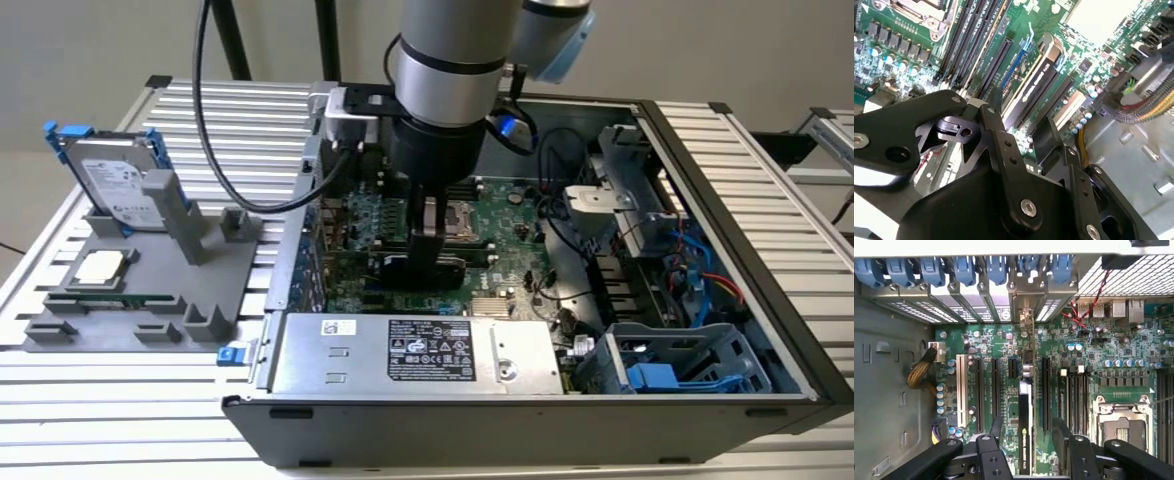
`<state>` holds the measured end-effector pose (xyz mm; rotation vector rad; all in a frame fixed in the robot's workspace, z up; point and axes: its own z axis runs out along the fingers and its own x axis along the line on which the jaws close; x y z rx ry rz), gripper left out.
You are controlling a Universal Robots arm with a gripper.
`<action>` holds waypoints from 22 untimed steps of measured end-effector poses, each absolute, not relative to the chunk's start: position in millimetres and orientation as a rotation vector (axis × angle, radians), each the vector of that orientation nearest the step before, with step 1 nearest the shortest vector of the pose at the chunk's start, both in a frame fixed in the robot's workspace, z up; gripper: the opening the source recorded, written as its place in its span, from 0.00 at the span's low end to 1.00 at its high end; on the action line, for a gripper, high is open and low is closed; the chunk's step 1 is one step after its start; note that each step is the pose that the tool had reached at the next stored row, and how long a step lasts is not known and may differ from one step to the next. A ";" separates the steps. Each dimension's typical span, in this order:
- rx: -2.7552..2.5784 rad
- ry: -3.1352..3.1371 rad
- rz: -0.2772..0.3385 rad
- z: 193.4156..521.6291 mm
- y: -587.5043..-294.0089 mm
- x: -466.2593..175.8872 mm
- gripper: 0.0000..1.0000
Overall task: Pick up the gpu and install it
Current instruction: 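Insert the gpu into the slot, then press down on the gpu until it lock into place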
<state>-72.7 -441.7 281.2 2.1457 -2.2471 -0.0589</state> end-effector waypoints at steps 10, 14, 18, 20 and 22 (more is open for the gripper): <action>2.146 -2.247 -0.059 293.6 -441.7 -72.8 0.00; 2.146 -2.247 -0.059 298.5 -441.7 -72.8 0.00; 2.146 -2.247 -0.059 303.6 -441.7 -72.8 0.00; 2.146 -2.247 -0.059 306.0 -441.7 -72.8 0.00; 2.146 -2.247 -0.059 308.4 -441.7 -72.8 0.00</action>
